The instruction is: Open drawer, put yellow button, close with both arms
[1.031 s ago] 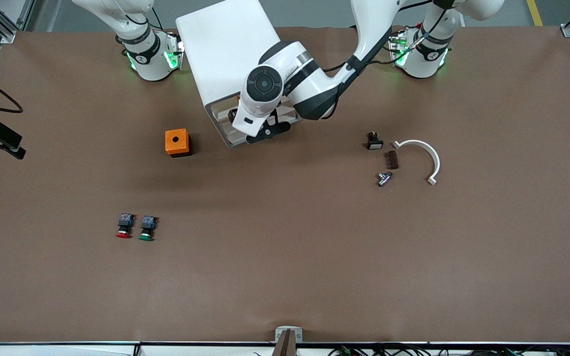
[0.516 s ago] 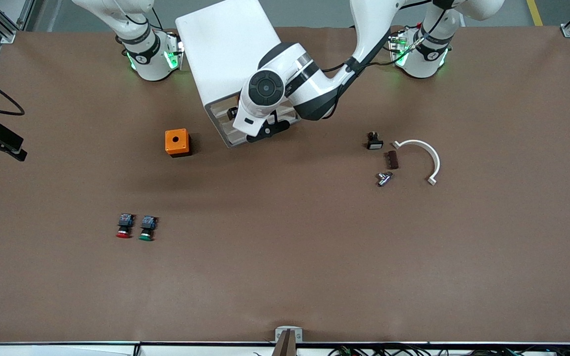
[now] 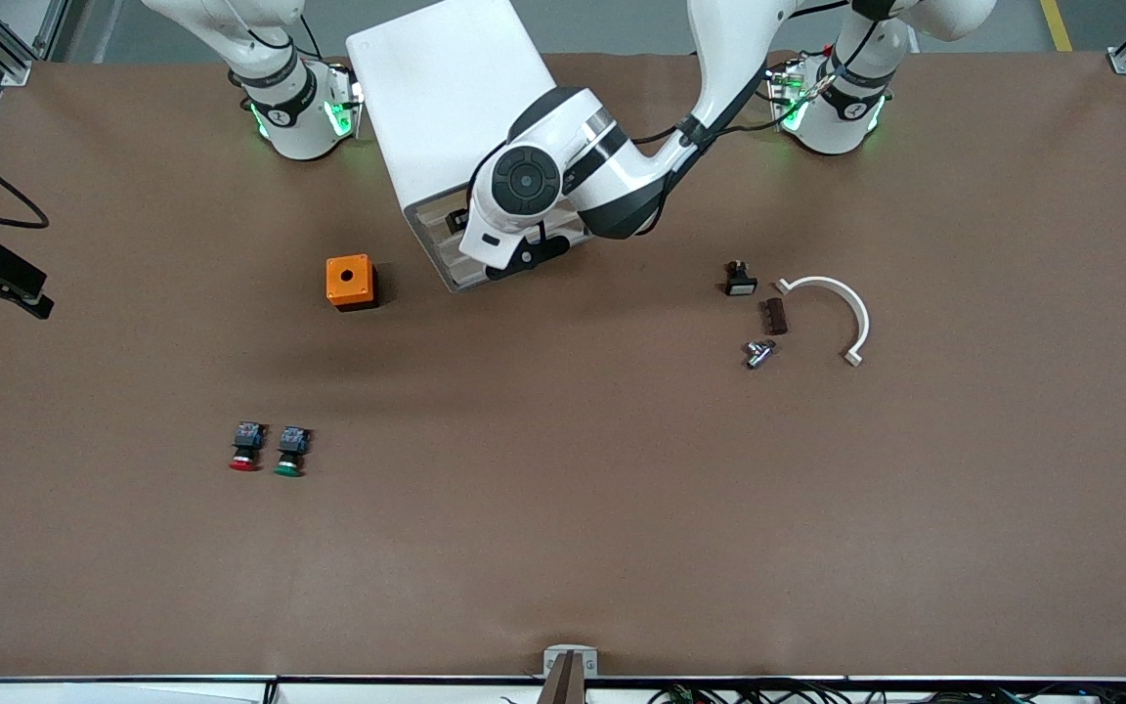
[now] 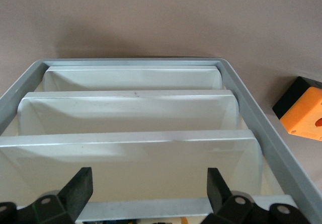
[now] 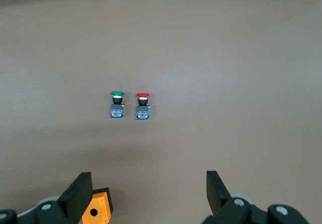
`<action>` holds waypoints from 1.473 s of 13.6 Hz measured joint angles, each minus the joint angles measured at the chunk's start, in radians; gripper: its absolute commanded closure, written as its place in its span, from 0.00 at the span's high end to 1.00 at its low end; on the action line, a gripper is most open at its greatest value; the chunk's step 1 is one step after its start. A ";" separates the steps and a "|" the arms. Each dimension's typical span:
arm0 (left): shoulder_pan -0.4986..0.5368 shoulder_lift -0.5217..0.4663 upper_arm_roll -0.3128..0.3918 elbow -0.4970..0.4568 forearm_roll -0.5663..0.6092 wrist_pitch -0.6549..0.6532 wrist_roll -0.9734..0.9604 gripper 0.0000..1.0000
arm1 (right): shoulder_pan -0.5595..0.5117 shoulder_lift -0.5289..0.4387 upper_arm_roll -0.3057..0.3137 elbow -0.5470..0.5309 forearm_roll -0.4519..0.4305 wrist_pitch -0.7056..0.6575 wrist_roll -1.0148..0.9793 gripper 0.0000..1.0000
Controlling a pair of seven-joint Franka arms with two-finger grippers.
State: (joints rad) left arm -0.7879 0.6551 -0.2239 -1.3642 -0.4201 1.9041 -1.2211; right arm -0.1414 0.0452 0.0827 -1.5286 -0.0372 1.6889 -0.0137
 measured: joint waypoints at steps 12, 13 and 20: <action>0.212 -0.038 0.018 0.025 0.124 0.009 0.000 0.99 | 0.000 0.001 0.000 -0.003 0.000 -0.001 0.000 1.00; 0.242 -0.046 0.017 0.025 0.157 0.007 0.001 0.99 | 0.000 0.001 0.000 -0.003 0.000 -0.001 0.000 1.00; 0.364 -0.071 0.017 0.025 0.193 -0.004 0.002 0.99 | 0.000 0.001 0.000 -0.003 0.000 0.000 0.000 1.00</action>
State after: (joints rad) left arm -0.4241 0.5846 -0.2065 -1.3396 -0.2269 1.8996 -1.2195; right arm -0.1416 0.0460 0.0826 -1.5319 -0.0372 1.6884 -0.0135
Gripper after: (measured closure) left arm 0.004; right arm 0.000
